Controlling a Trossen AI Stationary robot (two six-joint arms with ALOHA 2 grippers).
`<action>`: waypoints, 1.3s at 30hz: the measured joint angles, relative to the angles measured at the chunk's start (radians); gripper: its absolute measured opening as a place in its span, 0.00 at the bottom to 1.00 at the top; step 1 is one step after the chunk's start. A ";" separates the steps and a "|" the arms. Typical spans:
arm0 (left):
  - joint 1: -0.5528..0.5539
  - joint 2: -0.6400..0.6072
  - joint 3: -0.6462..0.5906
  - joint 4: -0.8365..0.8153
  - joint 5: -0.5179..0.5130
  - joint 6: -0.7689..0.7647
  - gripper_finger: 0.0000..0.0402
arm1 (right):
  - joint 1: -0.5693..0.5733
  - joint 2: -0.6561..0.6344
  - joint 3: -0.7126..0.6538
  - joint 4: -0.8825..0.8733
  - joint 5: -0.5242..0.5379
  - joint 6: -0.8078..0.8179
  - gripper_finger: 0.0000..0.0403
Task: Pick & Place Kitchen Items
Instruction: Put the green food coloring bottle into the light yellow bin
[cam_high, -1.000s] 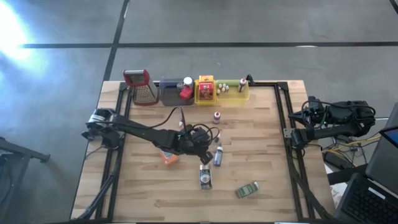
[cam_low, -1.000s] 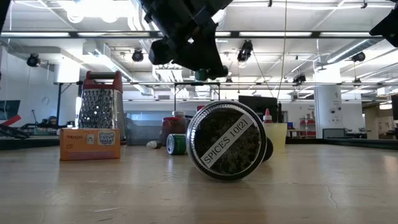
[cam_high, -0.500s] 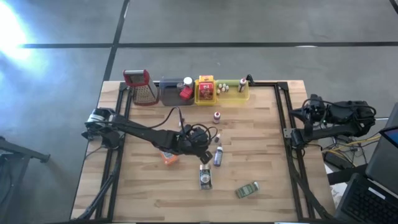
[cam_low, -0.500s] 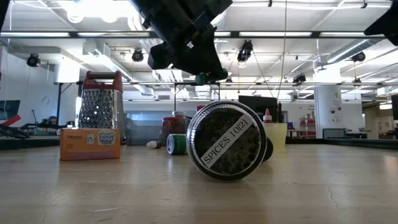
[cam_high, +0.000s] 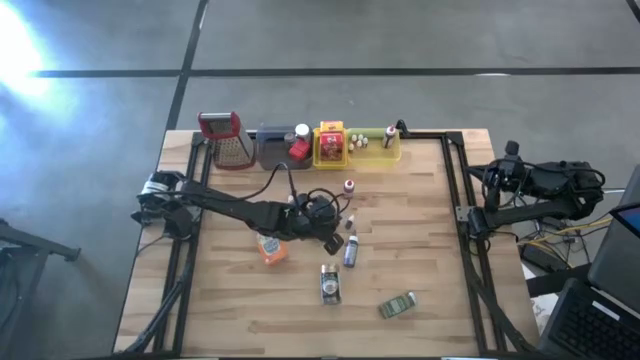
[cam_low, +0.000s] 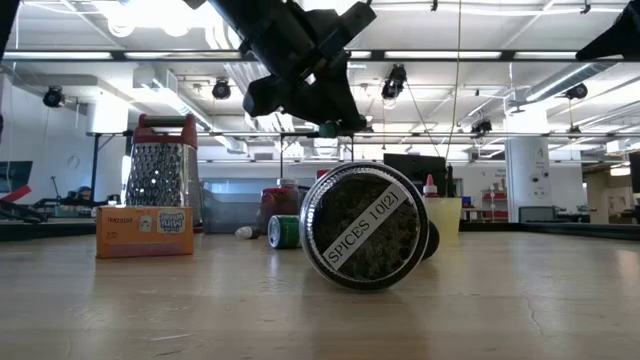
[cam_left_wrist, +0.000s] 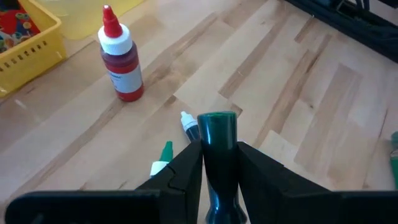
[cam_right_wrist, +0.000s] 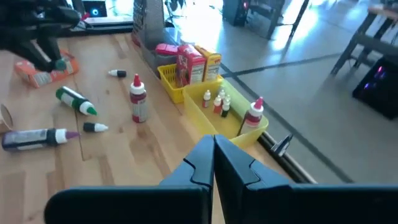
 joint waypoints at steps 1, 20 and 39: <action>0.006 -0.004 0.000 0.000 0.005 0.001 0.24 | 0.000 0.000 -0.001 0.007 0.000 -0.018 0.02; 0.016 -0.159 -0.224 0.567 0.113 0.160 0.24 | 0.000 0.138 -0.304 0.885 -0.383 0.026 0.02; 0.034 -0.212 -0.448 1.206 0.422 0.744 0.24 | 0.150 0.518 -0.604 1.690 -0.390 -0.091 0.02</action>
